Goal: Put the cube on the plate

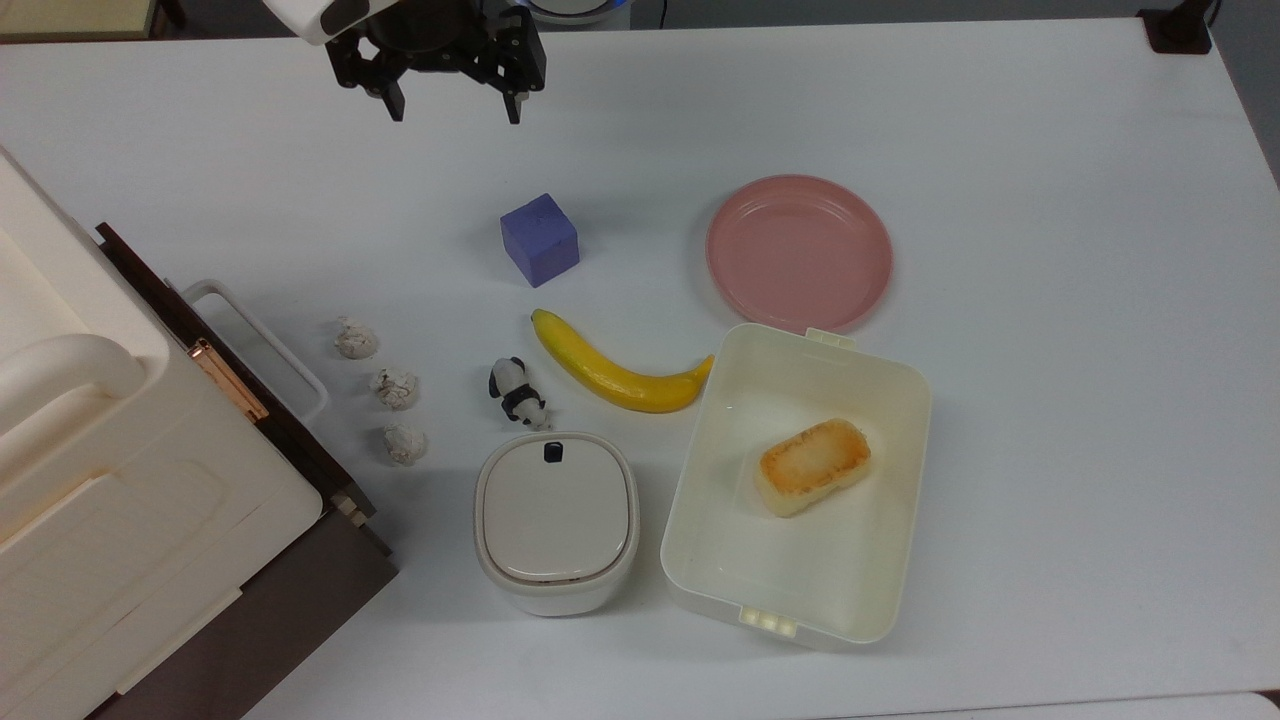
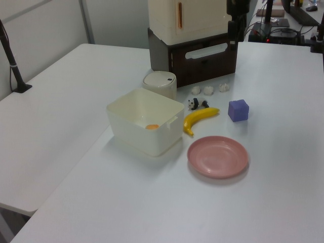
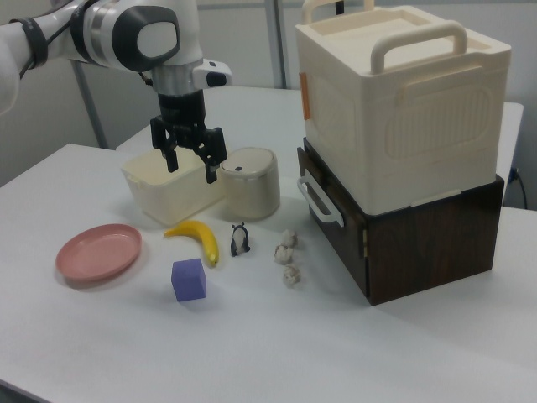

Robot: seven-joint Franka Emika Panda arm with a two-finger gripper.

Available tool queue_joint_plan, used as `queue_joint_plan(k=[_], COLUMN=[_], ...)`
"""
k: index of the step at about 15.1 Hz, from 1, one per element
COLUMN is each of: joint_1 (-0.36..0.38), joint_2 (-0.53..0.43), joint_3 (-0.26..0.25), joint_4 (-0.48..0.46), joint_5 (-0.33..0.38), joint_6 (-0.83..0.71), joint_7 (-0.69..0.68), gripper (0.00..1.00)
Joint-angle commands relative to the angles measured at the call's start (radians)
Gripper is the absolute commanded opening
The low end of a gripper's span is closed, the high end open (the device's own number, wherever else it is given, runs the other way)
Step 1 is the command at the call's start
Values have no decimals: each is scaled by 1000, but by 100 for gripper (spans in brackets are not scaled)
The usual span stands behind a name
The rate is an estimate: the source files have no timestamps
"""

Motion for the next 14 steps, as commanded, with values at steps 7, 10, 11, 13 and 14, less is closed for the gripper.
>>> queue_joint_plan(k=[7, 10, 11, 13, 14], joint_1=[2, 3, 3, 3, 3], joint_2=[-14, -14, -14, -14, -14], joint_3=[-6, -6, -5, -5, -5], joint_4=[-24, -24, -24, -24, -24], joint_5=[-6, -9, -17, -28, -31], joint_6=[31, 31, 31, 31, 28], joint_7=[10, 7, 5, 5, 3], gripper=[100, 100, 100, 100, 100])
